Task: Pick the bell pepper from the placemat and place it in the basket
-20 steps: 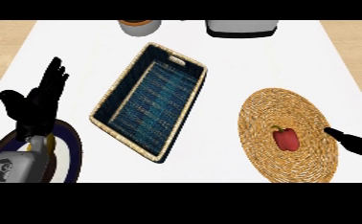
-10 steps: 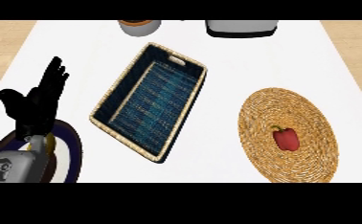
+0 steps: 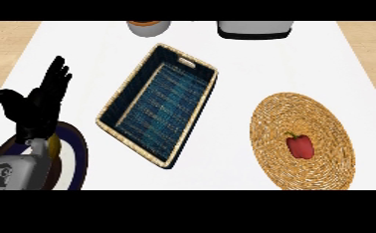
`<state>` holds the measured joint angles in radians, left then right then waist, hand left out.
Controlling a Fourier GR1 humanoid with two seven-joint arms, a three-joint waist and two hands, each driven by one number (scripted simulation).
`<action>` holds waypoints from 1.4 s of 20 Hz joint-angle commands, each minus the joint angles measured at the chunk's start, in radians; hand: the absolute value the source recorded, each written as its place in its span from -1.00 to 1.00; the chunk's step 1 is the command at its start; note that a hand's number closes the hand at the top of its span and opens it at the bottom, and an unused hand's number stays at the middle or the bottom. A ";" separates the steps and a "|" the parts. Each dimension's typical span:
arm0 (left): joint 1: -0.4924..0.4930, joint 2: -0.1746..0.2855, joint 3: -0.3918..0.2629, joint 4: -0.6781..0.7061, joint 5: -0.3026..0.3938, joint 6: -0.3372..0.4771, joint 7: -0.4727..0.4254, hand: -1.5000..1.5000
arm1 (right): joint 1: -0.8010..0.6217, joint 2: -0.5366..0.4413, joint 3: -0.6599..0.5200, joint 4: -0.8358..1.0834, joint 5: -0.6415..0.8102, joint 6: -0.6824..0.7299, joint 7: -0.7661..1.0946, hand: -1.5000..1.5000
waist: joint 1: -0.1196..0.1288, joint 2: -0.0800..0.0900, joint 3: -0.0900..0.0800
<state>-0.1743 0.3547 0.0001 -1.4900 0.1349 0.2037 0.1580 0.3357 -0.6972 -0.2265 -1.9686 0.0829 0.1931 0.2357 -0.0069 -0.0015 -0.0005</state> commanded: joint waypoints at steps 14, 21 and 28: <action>-0.005 -0.033 0.056 -0.008 -0.056 -0.070 0.036 0.00 | -0.055 0.306 0.081 0.236 0.288 -0.105 -0.321 -1.00 | 0.003 0.001 0.001; -0.016 -0.081 0.077 -0.017 -0.090 -0.077 0.037 0.00 | -0.107 0.362 0.052 0.320 0.357 -0.123 -0.362 -1.00 | 0.004 0.001 0.001; 0.008 -0.099 0.104 -0.016 -0.110 -0.103 0.010 0.00 | -0.164 0.415 0.077 0.379 0.422 -0.129 -0.392 -1.00 | 0.006 0.001 0.000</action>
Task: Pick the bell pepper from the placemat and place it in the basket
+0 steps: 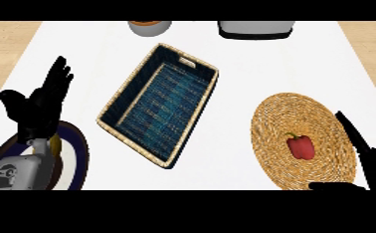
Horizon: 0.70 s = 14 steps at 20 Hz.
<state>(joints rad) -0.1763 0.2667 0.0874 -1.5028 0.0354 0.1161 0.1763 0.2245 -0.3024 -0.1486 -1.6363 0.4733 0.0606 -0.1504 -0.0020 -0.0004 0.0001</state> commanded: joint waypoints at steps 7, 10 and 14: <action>0.000 -0.025 0.045 0.037 -0.029 -0.034 -0.048 0.00 | -0.062 0.071 0.013 0.050 0.084 -0.009 0.027 -1.00 | 0.001 0.000 0.000; 0.009 -0.043 0.020 -0.054 -0.032 -0.018 0.040 0.00 | -0.109 0.069 0.008 0.121 0.142 -0.054 0.038 -1.00 | 0.004 0.000 0.000; -0.043 -0.026 0.033 -0.031 -0.039 -0.035 0.057 0.00 | -0.132 0.044 -0.027 0.205 0.142 -0.055 -0.010 -1.00 | 0.002 0.000 0.000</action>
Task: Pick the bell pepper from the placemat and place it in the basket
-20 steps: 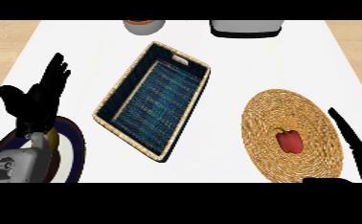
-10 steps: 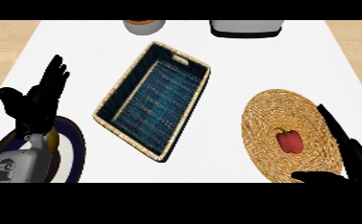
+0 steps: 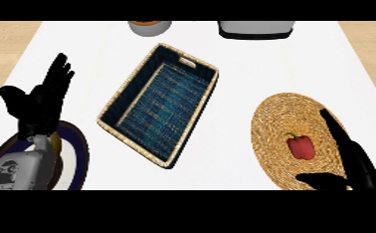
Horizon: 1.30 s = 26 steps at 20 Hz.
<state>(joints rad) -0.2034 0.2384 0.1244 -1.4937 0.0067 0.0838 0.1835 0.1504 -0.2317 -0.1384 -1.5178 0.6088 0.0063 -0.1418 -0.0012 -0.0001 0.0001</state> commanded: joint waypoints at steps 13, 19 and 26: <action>0.062 -0.027 0.033 -0.024 -0.021 -0.037 -0.046 0.00 | -0.065 -0.006 -0.026 0.140 0.051 -0.017 -0.053 -1.00 | 0.001 0.000 0.000; 0.042 -0.060 -0.010 -0.056 -0.069 0.002 0.009 0.00 | -0.161 0.016 0.006 0.294 0.100 -0.043 -0.047 -1.00 | 0.004 0.000 0.000; -0.022 -0.017 0.048 0.015 -0.030 -0.030 -0.003 0.00 | -0.152 0.007 0.085 0.343 0.190 -0.067 -0.142 1.00 | 0.004 0.002 0.000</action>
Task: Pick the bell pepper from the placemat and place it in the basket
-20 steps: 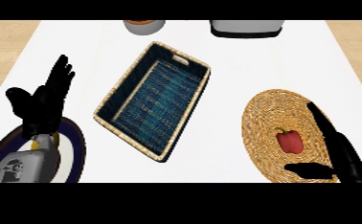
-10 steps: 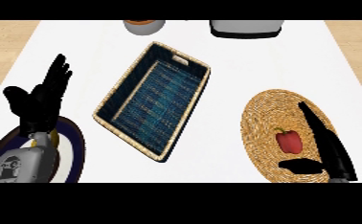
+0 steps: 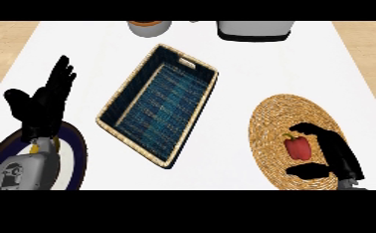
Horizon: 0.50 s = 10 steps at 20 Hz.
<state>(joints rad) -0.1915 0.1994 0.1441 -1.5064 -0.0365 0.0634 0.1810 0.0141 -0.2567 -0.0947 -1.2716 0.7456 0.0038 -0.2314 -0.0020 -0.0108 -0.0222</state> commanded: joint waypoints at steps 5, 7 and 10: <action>0.005 -0.003 0.000 -0.027 -0.005 0.009 0.035 0.00 | 0.024 0.074 0.052 0.068 0.023 -0.046 -0.062 1.00 | 0.004 0.010 0.023; 0.007 -0.015 0.004 0.073 -0.020 0.006 -0.086 0.00 | -0.025 0.035 0.008 0.107 -0.016 0.001 -0.072 1.00 | 0.001 0.013 0.022; -0.013 -0.009 0.001 0.009 -0.004 0.003 -0.001 0.00 | -0.036 0.049 0.014 0.127 -0.010 -0.003 -0.078 1.00 | 0.005 0.011 0.022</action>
<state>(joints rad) -0.1921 0.1958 0.1463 -1.4937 -0.0382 0.0588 0.1718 -0.0109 -0.2544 -0.1055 -1.2007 0.7285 0.0087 -0.3174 -0.0021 -0.0130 -0.0264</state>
